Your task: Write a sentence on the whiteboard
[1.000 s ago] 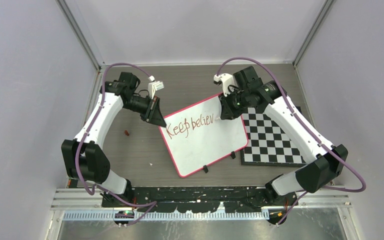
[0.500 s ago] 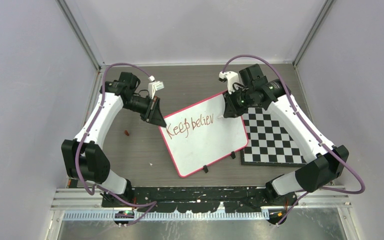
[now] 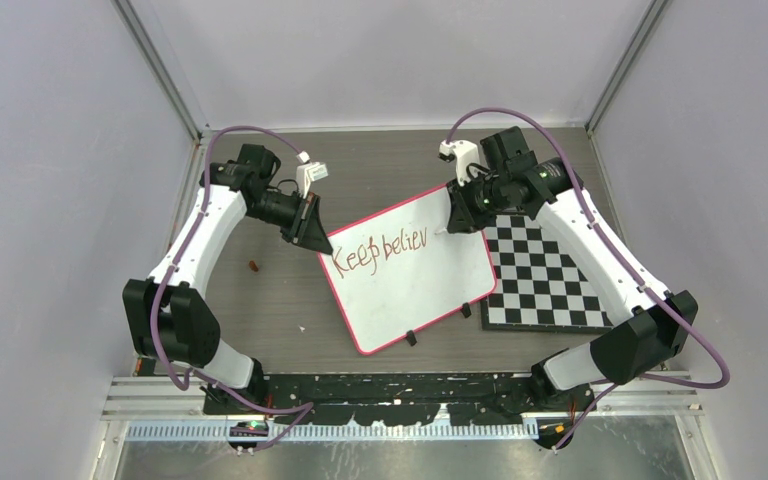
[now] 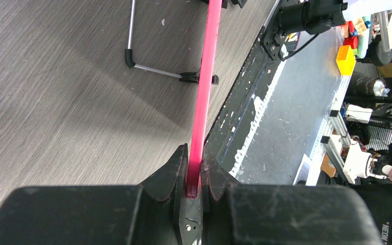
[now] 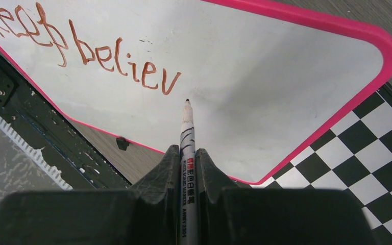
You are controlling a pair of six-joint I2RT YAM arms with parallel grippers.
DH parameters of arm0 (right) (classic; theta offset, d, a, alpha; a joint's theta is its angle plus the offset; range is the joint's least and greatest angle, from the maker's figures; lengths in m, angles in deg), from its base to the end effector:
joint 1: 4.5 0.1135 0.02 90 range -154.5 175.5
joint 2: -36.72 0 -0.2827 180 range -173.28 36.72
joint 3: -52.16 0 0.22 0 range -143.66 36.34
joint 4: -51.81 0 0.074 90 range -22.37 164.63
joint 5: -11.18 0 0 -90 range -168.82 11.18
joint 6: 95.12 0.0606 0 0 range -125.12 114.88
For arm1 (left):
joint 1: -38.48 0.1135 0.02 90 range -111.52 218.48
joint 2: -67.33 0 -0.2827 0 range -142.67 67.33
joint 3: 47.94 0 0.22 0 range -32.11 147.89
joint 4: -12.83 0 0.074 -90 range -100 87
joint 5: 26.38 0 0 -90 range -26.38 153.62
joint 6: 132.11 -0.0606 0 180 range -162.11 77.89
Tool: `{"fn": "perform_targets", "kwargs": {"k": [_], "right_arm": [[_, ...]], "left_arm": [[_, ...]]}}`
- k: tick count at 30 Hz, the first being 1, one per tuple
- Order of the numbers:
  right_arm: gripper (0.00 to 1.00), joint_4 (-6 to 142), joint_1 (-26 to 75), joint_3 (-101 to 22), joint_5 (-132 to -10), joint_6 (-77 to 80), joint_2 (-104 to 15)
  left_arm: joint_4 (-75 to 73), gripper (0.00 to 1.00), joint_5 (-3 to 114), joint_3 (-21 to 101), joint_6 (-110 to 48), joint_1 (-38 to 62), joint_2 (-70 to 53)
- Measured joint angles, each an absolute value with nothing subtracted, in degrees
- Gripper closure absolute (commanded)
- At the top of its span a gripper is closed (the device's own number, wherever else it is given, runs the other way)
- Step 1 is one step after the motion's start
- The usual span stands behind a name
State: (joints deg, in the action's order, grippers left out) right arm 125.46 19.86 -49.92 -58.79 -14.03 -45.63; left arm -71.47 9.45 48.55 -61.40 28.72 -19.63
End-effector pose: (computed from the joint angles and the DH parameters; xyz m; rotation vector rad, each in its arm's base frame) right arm 0.2343 0.1289 0.3621 -0.8571 2.3642 0.5493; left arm 0.2388 -0.0909 0.3266 0.8014 2.4040 -1.2604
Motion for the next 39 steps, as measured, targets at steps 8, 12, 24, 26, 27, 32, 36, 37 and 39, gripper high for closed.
{"fn": "perform_targets", "kwargs": {"k": [8, 12, 24, 26, 27, 32, 36, 37, 39], "right_arm": [[1.0, 125.06, 19.84, -50.31, -58.55, -13.88, -45.72], [1.0, 124.85, 19.8, -51.56, -57.63, -13.51, -46.2], [1.0, 124.43, 19.82, -52.19, -56.76, -12.96, -49.17], [1.0, 124.43, 19.84, -52.19, -56.89, -12.98, -49.17], [1.0, 124.43, 19.88, -52.19, -57.08, -12.98, -49.17], [1.0, 124.45, 19.93, -52.19, -57.96, -13.05, -49.15], [1.0, 124.47, 19.93, -52.22, -58.81, -13.07, -49.15], [1.0, 124.47, 19.93, -52.22, -58.88, -13.07, -49.15], [1.0, 124.47, 19.93, -52.22, -58.88, -13.05, -49.15]], "left_arm": [[-71.44, 1.0, 9.47, 48.55, -61.38, 28.67, -19.63], [-71.47, 1.0, 9.47, 48.55, -61.38, 28.67, -19.63], [-71.44, 1.0, 9.54, 48.55, -61.38, 28.67, -19.63], [-71.44, 1.0, 9.54, 48.55, -61.38, 28.67, -19.63], [-71.44, 1.0, 9.54, 48.55, -61.38, 28.67, -19.63], [-71.42, 1.0, 9.6, 48.55, -61.36, 28.67, -19.63], [-71.47, 1.0, 9.67, 48.55, -61.07, 28.56, -19.63], [-71.47, 1.0, 9.67, 48.55, -61.01, 28.56, -19.63], [-71.47, 1.0, 9.69, 48.55, -60.94, 28.48, -19.63]]}}
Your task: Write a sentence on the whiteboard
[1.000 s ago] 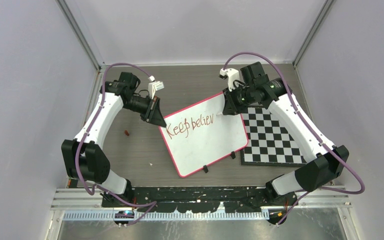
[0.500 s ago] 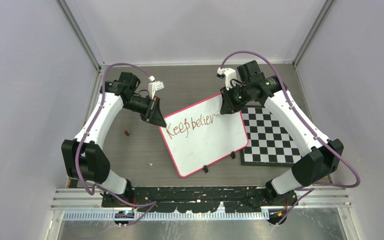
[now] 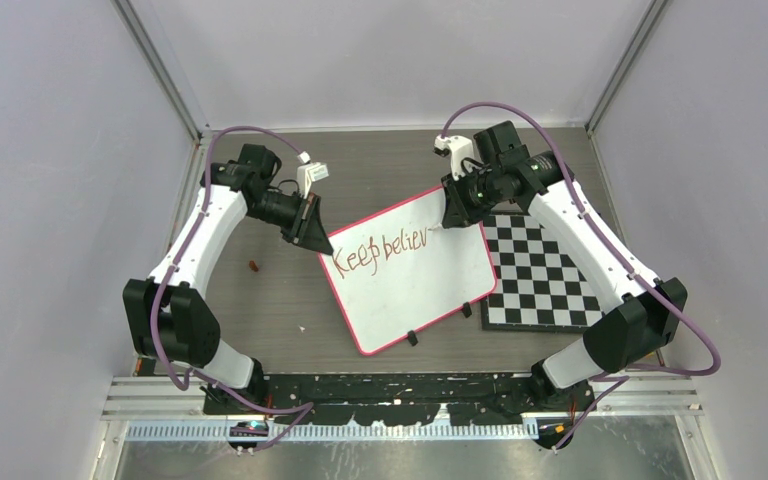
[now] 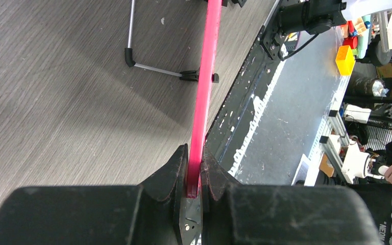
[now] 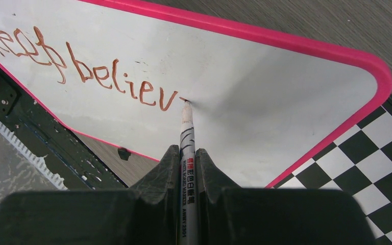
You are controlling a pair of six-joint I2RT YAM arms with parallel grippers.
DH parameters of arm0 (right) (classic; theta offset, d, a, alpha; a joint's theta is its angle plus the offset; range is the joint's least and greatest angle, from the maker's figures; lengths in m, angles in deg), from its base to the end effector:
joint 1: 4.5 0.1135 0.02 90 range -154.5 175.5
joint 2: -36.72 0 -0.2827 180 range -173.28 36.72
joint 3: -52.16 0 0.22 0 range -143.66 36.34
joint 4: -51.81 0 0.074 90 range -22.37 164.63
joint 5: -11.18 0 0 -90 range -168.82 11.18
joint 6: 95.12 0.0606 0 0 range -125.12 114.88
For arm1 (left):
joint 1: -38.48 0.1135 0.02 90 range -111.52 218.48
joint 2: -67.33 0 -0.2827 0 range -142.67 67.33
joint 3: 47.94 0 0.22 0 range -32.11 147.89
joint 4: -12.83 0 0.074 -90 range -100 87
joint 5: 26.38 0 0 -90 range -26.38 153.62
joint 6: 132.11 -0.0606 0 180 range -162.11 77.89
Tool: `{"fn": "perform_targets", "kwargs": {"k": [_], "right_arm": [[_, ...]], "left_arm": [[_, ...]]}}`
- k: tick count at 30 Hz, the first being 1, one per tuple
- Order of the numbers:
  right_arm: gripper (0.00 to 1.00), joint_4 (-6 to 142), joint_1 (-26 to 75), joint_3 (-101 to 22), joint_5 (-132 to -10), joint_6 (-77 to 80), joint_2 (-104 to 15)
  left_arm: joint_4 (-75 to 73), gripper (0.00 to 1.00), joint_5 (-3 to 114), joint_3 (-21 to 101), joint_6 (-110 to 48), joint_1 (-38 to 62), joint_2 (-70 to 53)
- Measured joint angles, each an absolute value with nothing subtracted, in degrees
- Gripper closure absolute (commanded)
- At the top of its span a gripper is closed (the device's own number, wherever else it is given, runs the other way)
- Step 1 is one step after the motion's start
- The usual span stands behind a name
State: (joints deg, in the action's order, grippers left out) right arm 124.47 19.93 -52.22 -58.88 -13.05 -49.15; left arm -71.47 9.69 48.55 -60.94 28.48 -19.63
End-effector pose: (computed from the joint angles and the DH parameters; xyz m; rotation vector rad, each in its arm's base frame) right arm 0.2509 0.1367 0.3592 -0.8389 2.3776 0.5548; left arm 0.2385 -0.0918 0.3264 0.7980 2.4120 -1.2596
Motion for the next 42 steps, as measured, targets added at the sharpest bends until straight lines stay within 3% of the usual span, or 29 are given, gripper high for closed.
{"fn": "perform_targets", "kwargs": {"k": [21, 42], "right_arm": [[1.0, 125.59, 20.63, -49.4, -58.9, -14.71, -48.43], [1.0, 126.68, 20.63, -56.24, -58.77, -15.06, -49.52]], "left_arm": [[-71.49, 1.0, 9.89, 48.55, -60.74, 28.45, -19.63], [-71.53, 1.0, 9.89, 48.55, -60.79, 28.39, -19.63]]}}
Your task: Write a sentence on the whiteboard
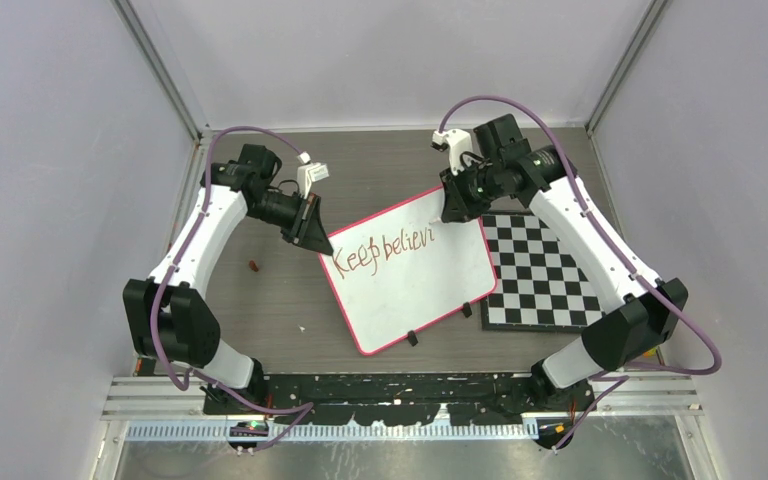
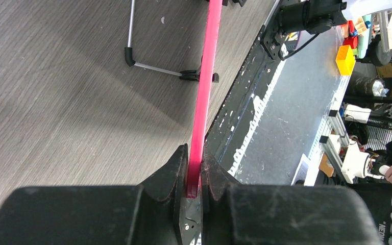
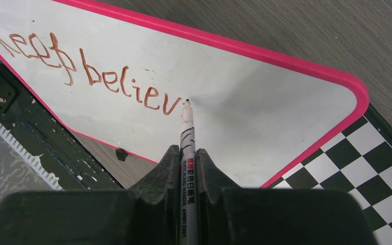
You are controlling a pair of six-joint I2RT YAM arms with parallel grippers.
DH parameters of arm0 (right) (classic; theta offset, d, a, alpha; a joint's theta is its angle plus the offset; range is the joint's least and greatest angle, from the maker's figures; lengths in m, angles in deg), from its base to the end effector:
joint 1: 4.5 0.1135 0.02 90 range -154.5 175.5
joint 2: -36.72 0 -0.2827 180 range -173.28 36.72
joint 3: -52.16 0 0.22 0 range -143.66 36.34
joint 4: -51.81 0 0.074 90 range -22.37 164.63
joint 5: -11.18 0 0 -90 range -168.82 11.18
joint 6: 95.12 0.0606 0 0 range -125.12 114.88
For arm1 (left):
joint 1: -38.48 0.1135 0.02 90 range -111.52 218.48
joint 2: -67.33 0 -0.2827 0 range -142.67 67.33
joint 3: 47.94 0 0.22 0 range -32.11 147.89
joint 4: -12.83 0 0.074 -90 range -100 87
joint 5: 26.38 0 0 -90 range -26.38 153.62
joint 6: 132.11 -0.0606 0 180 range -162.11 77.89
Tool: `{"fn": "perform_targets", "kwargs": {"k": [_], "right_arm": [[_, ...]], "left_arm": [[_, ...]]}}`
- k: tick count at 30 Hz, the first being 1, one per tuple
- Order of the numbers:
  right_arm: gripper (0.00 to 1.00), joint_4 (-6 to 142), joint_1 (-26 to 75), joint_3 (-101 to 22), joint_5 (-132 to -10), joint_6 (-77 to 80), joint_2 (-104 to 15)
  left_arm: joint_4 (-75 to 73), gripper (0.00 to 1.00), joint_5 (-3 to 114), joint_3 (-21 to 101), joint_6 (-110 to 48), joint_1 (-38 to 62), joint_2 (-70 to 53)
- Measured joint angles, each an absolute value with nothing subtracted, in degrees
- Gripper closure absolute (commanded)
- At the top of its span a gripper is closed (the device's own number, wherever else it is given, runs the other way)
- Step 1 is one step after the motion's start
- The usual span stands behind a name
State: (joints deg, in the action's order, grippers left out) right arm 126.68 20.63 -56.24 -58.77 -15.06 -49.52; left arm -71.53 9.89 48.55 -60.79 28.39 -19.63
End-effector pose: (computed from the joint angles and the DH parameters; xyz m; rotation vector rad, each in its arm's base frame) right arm 0.2488 0.1396 0.3744 -0.8914 2.3285 0.5471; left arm 0.2383 -0.0920 0.3262 0.7967 2.4169 -1.2573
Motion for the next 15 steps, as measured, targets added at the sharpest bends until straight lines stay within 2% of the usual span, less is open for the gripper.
{"fn": "perform_targets", "kwargs": {"k": [15], "right_arm": [[1.0, 126.2, 20.63, -54.73, -59.53, -15.06, -50.0]], "left_arm": [[-71.53, 1.0, 10.08, 48.53, -60.77, 28.34, -19.43]]}}
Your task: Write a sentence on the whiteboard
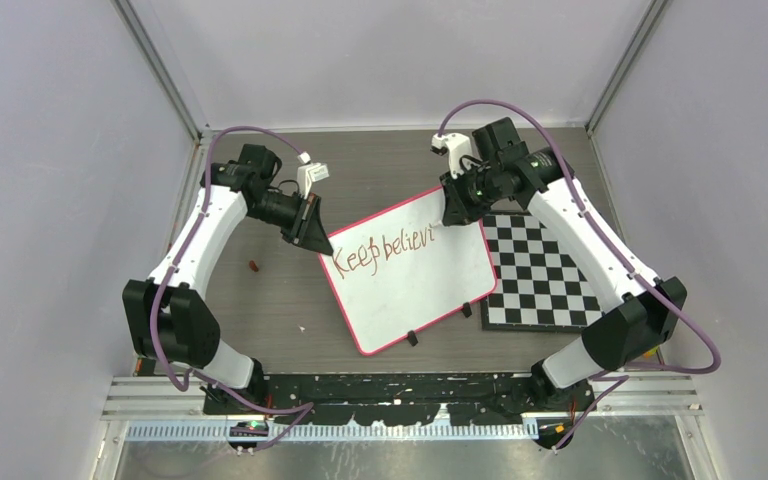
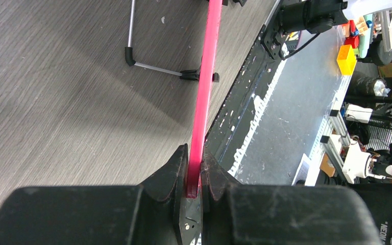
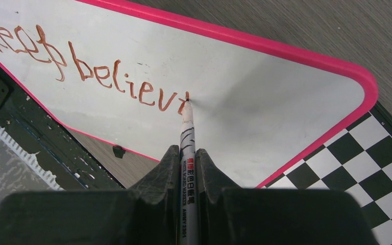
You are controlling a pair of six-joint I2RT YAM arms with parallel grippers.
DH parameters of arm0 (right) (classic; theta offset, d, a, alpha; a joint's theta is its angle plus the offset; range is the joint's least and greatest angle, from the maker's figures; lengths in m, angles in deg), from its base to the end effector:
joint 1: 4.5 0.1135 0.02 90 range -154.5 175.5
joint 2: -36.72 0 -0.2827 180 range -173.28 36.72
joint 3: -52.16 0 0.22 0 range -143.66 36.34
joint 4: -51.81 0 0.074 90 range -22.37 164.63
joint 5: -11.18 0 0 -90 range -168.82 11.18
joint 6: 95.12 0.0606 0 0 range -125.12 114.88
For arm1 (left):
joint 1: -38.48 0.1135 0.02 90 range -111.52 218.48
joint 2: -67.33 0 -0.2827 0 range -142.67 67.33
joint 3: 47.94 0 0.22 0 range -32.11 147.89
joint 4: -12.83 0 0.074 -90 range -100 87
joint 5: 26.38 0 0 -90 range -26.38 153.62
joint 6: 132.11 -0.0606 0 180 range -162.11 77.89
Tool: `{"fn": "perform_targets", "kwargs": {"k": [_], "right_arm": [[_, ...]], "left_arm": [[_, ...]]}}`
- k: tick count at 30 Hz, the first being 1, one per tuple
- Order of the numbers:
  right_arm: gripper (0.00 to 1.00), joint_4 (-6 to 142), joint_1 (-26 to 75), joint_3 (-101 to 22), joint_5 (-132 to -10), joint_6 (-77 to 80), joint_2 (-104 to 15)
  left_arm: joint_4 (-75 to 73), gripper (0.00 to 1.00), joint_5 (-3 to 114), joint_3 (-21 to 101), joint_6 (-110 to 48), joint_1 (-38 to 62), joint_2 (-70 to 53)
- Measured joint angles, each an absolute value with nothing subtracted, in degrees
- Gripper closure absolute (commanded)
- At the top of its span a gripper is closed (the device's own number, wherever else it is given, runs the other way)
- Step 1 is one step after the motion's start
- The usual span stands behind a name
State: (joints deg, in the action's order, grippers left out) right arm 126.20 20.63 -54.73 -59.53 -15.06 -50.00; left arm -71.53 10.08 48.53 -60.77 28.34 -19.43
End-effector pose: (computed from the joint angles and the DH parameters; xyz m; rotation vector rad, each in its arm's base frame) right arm 0.2514 0.1400 0.3652 -0.8899 2.3581 0.5313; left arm 0.2375 -0.0920 0.3268 0.7987 2.4164 -1.2520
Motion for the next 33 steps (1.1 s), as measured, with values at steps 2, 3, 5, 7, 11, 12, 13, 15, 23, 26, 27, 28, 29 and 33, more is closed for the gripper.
{"fn": "perform_targets", "kwargs": {"k": [2, 3, 5, 7, 11, 12, 13, 15, 23, 26, 27, 28, 29, 33], "right_arm": [[1.0, 126.35, 20.63, -54.73, -59.75, -15.06, -49.52], [1.0, 126.44, 20.63, -54.73, -59.86, -15.08, -49.26], [1.0, 126.44, 20.63, -54.73, -60.23, -15.1, -48.36], [1.0, 126.44, 20.63, -54.73, -60.34, -15.1, -47.77], [1.0, 126.42, 20.63, -54.62, -60.54, -15.1, -47.57], [1.0, 126.46, 20.63, -54.6, -60.6, -15.1, -47.57], [1.0, 126.42, 20.63, -54.58, -60.67, -15.1, -47.57], [1.0, 126.4, 20.63, -54.55, -60.8, -15.12, -47.57], [1.0, 125.41, 20.63, -52.85, -61.45, -15.34, -48.03], [1.0, 124.91, 20.63, -51.54, -61.41, -15.32, -48.12], [1.0, 124.89, 20.63, -51.06, -61.37, -15.32, -48.12], [1.0, 124.89, 20.63, -50.62, -61.32, -15.3, -48.12], [1.0, 124.91, 20.63, -50.1, -61.19, -15.28, -48.1], [1.0, 125.24, 20.65, -48.68, -60.82, -15.23, -48.01]], "left_arm": [[-71.55, 1.0, 10.08, 48.53, -60.77, 28.3, -19.41], [-71.55, 1.0, 10.08, 48.53, -60.77, 28.3, -19.41], [-71.55, 1.0, 10.08, 48.53, -60.77, 28.3, -19.39], [-71.55, 1.0, 10.1, 48.51, -60.77, 28.3, -19.34], [-71.53, 1.0, 10.08, 48.44, -60.77, 28.3, -19.3], [-71.53, 1.0, 10.08, 48.44, -60.77, 28.3, -19.3], [-71.53, 1.0, 10.08, 48.44, -60.77, 28.3, -19.3], [-71.53, 1.0, 10.08, 48.42, -60.77, 28.3, -19.3], [-71.44, 1.0, 10.08, 48.31, -60.77, 28.3, -19.17], [-71.42, 1.0, 10.1, 48.22, -60.74, 28.3, -19.1], [-71.4, 1.0, 10.1, 48.22, -60.74, 28.3, -19.1], [-71.42, 1.0, 10.13, 48.18, -60.72, 28.3, -19.1], [-71.42, 1.0, 10.13, 48.16, -60.72, 28.3, -19.1], [-71.42, 1.0, 10.13, 48.07, -60.68, 28.3, -19.1]]}}
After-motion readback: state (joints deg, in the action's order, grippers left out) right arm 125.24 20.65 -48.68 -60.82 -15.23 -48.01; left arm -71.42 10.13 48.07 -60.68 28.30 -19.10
